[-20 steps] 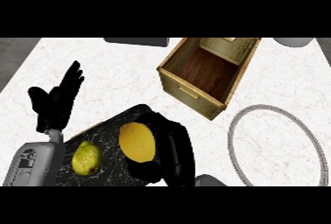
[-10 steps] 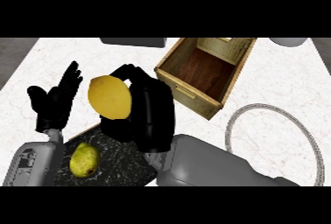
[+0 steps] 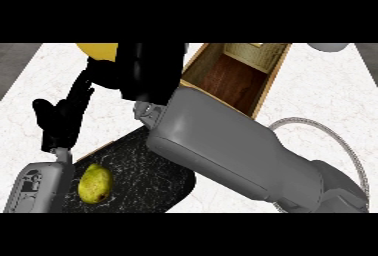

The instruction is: Pick the lemon from the placemat and place it in the basket

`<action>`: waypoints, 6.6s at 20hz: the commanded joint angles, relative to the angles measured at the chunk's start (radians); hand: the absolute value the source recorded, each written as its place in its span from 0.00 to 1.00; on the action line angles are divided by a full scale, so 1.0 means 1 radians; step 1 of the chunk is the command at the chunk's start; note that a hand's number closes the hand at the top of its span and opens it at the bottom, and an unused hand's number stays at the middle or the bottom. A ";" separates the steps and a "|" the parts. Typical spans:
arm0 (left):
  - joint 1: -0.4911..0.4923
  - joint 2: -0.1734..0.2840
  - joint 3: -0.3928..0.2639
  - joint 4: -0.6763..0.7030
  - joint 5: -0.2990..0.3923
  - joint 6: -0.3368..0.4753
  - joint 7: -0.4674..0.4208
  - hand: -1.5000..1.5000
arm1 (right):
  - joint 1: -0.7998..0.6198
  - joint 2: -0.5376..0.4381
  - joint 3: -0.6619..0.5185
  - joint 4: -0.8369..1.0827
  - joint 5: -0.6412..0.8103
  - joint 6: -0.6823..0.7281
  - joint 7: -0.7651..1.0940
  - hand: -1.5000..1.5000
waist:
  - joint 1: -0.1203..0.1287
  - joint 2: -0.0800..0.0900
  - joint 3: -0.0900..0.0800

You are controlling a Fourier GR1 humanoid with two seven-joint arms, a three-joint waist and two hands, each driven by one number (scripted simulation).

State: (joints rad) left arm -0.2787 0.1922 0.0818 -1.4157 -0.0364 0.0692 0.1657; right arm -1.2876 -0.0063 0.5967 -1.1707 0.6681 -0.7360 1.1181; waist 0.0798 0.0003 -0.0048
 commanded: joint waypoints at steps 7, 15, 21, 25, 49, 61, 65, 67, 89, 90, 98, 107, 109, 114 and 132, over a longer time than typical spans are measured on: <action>-0.005 0.006 0.018 -0.020 0.010 0.005 0.015 0.50 | -0.289 0.006 -0.080 0.381 -0.083 0.020 0.116 1.00 | -0.017 0.008 0.002; 0.027 -0.009 0.007 -0.021 -0.005 0.010 -0.029 0.50 | -0.327 0.006 -0.104 0.619 -0.206 0.039 -0.011 1.00 | -0.014 0.018 0.001; 0.019 -0.013 -0.006 -0.044 -0.015 0.016 0.014 0.50 | -0.255 0.006 -0.056 0.671 -0.261 0.001 -0.047 1.00 | -0.024 0.010 0.003; 0.098 0.002 0.025 -0.065 0.010 -0.006 -0.034 0.50 | -0.232 0.006 -0.123 0.709 -0.283 -0.015 -0.166 1.00 | -0.036 0.008 0.003; 0.025 0.018 0.047 -0.038 0.000 0.003 0.010 0.50 | -0.344 -0.020 0.047 1.005 0.004 0.320 -0.439 1.00 | -0.049 0.010 0.004; 0.071 -0.015 0.023 -0.082 -0.002 0.004 0.012 0.50 | -0.353 -0.060 -0.050 1.090 -0.056 0.562 -0.498 1.00 | -0.036 0.013 0.004; 0.077 -0.016 0.011 -0.079 -0.028 0.013 -0.010 0.50 | -0.326 -0.030 -0.049 1.097 -0.037 0.501 -0.475 1.00 | -0.033 0.015 0.004; 0.082 -0.017 0.031 -0.061 -0.003 0.003 -0.024 0.50 | -0.323 -0.090 -0.049 1.092 -0.029 0.523 -0.530 1.00 | -0.040 0.014 0.004; 0.016 -0.025 0.021 -0.035 -0.024 0.014 0.012 0.50 | -0.225 -0.087 -0.078 1.142 0.012 0.566 -0.569 1.00 | -0.032 0.022 0.004; 0.048 -0.033 0.012 -0.083 -0.020 0.013 0.021 0.50 | -0.255 -0.093 -0.086 1.139 0.006 0.593 -0.560 1.00 | -0.025 0.019 0.004; 0.005 0.020 0.059 -0.032 0.010 -0.029 0.020 0.50 | -0.236 -0.066 -0.127 1.139 -0.013 0.632 -0.516 1.00 | -0.034 0.018 0.004; 0.117 -0.032 0.024 -0.079 -0.009 -0.012 -0.048 0.50 | -0.192 -0.058 -0.155 1.119 -0.021 0.552 -0.398 0.00 | -0.037 0.012 0.004; 0.034 -0.018 0.038 -0.057 -0.012 0.003 0.007 0.50 | -0.212 -0.116 -0.180 1.083 -0.043 0.516 -0.468 0.00 | -0.040 0.016 0.005; 0.093 -0.013 0.035 -0.107 -0.009 -0.008 0.015 0.50 | -0.188 -0.098 -0.235 1.014 -0.079 0.310 -0.439 0.00 | -0.047 0.006 0.005; 0.115 0.033 0.106 -0.076 0.016 -0.017 0.015 0.50 | 0.041 -0.232 -0.419 0.536 -0.249 0.115 -0.341 0.00 | -0.128 -0.023 0.005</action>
State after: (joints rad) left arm -0.1731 0.2080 0.1682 -1.4856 -0.0334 0.0625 0.1690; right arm -1.3283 -0.2183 0.1838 -0.4834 0.4396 -0.6266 0.7401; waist -0.0338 -0.0165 0.0009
